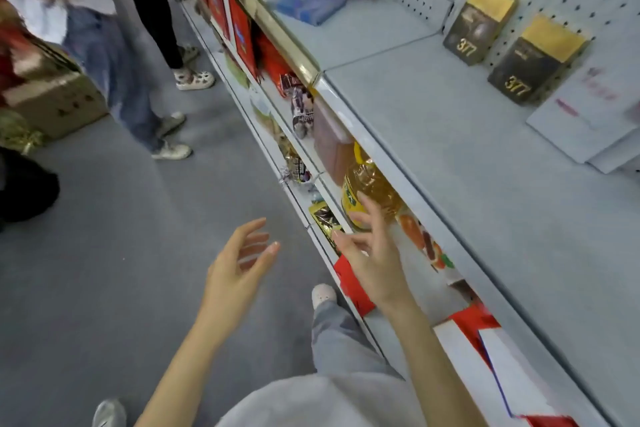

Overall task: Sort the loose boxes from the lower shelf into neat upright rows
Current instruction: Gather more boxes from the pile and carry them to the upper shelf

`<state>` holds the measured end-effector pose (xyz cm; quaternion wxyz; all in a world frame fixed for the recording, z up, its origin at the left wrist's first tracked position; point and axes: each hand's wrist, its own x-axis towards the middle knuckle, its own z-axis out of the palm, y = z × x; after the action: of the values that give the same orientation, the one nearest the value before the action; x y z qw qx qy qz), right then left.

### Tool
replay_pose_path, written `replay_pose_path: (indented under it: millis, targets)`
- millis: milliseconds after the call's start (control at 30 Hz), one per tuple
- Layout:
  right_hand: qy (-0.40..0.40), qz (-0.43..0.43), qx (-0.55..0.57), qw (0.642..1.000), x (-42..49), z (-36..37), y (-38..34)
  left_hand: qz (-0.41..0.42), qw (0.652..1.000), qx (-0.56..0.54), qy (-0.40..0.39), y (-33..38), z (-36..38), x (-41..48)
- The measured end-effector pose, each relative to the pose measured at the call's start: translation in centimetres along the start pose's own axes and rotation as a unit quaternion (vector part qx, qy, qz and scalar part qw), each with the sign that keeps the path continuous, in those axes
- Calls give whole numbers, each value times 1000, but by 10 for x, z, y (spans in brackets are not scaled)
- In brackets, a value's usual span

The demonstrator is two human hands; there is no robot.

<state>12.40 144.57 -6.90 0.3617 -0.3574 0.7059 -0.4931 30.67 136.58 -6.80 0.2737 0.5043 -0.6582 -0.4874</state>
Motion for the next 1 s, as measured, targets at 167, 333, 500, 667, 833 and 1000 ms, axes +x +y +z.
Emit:
replay_pose_path:
  millis: [167,333,500,667,833,1000]
  targets:
    - [-3,-36,4,999,110,-24,-36,15,999,12,29,40,10,100]
    - [31,-17,24,999,195,-48,-52,43,997,24,52,75,28,183]
    - [23,-3,19,1000,249,-47,-57,30,998,19,50,80,37,235]
    - [32,15,12,999,310,-39,-58,36,998,12,53,83,34,306]
    - [75,16,42,996,392,-27,-71,48,998,9,43,79,23,383]
    - [171,-6,56,984,508,-13,-91,102,994,42,14,81,-2,511]
